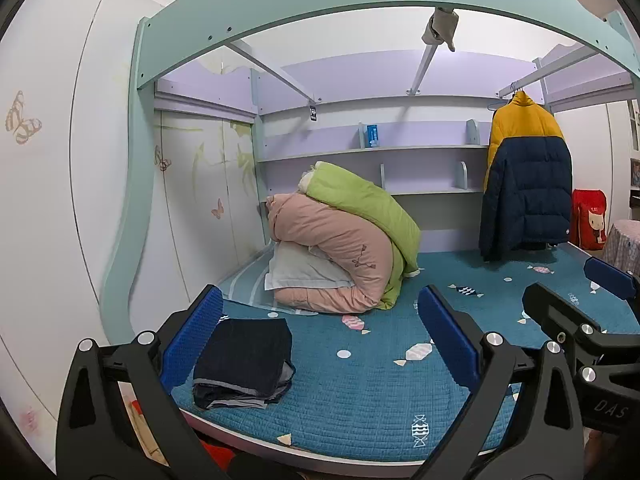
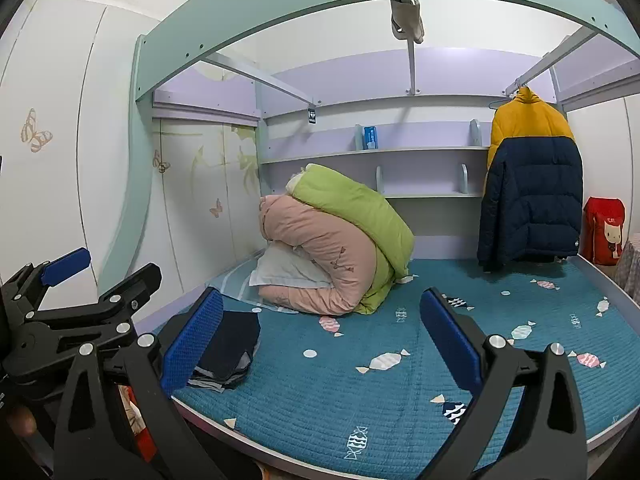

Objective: Fold large clothes

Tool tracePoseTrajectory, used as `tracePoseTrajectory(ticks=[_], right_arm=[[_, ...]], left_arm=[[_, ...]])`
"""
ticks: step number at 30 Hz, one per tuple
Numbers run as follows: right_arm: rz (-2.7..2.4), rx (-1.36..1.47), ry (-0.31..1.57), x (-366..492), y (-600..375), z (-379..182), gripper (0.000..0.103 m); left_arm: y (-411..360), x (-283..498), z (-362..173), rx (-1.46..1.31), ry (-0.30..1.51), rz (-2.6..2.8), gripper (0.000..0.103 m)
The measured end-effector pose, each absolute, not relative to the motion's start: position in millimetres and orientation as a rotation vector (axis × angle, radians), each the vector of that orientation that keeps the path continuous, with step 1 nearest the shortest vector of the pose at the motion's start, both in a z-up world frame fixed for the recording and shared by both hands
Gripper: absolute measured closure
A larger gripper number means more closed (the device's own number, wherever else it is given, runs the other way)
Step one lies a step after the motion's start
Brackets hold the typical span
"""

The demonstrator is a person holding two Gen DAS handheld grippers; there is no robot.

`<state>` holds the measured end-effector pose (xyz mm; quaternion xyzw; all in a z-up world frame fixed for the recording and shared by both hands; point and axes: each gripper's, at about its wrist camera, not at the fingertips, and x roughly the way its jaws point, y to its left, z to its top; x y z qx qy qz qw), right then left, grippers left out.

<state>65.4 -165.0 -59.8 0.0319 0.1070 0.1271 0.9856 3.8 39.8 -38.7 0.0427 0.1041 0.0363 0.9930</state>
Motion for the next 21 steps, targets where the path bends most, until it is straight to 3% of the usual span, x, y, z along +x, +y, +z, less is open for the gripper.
tracePoseTrajectory(ticks=[21], right_arm=[[0.257,0.068,0.225,67.6,-167.5,-60.4,0.008]], left_arm=[[39.3,4.4,-37.3,0.083,0.206,0.075,0.005]])
